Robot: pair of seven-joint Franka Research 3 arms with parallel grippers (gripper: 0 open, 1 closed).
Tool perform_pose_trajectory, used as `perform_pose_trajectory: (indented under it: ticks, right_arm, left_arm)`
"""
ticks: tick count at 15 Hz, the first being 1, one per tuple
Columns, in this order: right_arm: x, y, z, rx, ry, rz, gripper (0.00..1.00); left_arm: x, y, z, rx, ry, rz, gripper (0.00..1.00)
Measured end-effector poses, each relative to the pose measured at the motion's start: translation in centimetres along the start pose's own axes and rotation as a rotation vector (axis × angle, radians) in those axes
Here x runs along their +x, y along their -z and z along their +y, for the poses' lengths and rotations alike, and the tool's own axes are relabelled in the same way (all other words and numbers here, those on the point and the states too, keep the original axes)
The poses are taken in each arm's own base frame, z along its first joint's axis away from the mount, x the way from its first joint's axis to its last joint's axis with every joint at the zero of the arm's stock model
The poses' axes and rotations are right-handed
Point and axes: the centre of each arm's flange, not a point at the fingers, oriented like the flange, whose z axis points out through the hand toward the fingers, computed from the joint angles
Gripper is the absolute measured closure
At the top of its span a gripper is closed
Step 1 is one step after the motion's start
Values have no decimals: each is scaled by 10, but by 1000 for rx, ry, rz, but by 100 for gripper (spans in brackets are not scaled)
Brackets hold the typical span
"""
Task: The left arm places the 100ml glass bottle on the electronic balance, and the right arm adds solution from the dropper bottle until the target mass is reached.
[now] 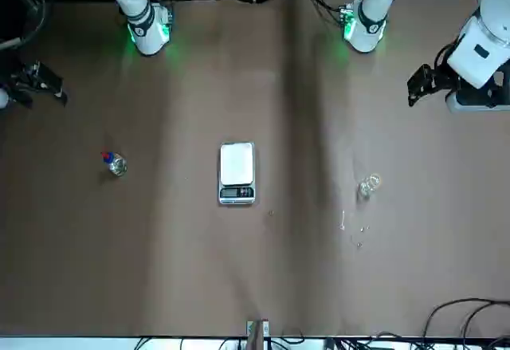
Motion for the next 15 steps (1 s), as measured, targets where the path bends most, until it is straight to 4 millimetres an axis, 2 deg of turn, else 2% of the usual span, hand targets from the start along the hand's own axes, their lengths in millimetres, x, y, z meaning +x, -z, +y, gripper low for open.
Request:
perform_pose_trajectory:
  ticks: [5, 7, 8, 10, 13, 15]
  right_arm:
    - [-1, -9, 3, 0, -4, -8, 0]
    - [0, -13, 3, -1, -6, -7, 0]
    - [2, -17, 5, -2, -9, 1, 0]
    - [6, -36, 17, -7, -35, 15, 0]
    - [6, -77, 58, -11, -104, 16, 0]
    - [5, -90, 72, -11, -129, 10, 3]
  left_arm:
    - [2, -5, -6, 2, 5, -9, 0]
    - [9, -21, -6, 7, 7, -39, 0]
    - [15, -35, -5, 11, 7, -64, 0]
    - [36, -79, -4, 18, 11, -102, 0]
    - [69, -170, -6, 20, 21, -116, 0]
    - [77, -226, -7, 18, 24, -101, 0]
